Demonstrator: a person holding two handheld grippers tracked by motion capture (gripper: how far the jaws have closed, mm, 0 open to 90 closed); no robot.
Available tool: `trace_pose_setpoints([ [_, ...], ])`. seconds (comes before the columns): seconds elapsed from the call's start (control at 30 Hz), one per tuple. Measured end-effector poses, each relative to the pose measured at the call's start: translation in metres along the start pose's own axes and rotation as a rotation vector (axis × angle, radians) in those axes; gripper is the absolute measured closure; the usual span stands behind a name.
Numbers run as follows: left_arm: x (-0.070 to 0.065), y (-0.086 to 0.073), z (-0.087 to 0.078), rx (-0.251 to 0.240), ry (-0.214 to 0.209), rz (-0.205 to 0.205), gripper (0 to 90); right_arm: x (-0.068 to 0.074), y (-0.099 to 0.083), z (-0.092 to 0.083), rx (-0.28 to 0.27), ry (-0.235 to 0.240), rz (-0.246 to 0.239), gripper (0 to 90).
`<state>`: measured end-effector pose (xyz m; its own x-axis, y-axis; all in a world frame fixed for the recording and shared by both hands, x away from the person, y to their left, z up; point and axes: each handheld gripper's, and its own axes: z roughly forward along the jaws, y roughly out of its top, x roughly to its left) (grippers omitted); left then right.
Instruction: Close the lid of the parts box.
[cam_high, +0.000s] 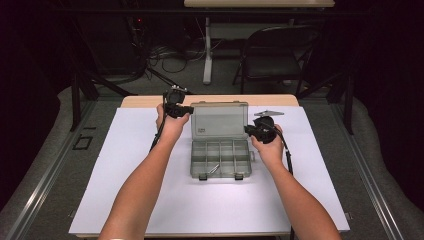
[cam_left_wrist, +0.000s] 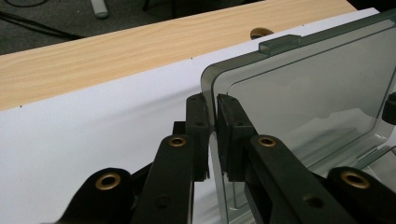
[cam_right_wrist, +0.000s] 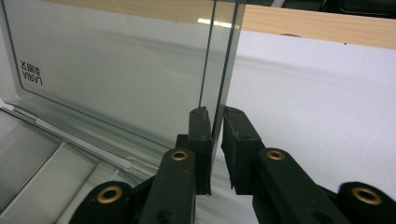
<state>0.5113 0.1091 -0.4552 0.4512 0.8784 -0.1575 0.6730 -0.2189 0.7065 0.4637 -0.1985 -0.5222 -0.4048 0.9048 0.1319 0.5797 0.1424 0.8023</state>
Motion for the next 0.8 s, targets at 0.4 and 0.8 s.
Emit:
trace_pose_setpoints([
  [0.4, -0.003, -0.004, -0.005, -0.024, 0.004, 0.003, 84.2, 0.001, 0.006, -0.012, -0.024, -0.024, -0.007, 68.6],
  [0.8, -0.006, -0.009, -0.012, -0.047, -0.004, 0.008, 84.5, 0.009, 0.021, -0.032, -0.038, 0.023, -0.021, 81.3],
])
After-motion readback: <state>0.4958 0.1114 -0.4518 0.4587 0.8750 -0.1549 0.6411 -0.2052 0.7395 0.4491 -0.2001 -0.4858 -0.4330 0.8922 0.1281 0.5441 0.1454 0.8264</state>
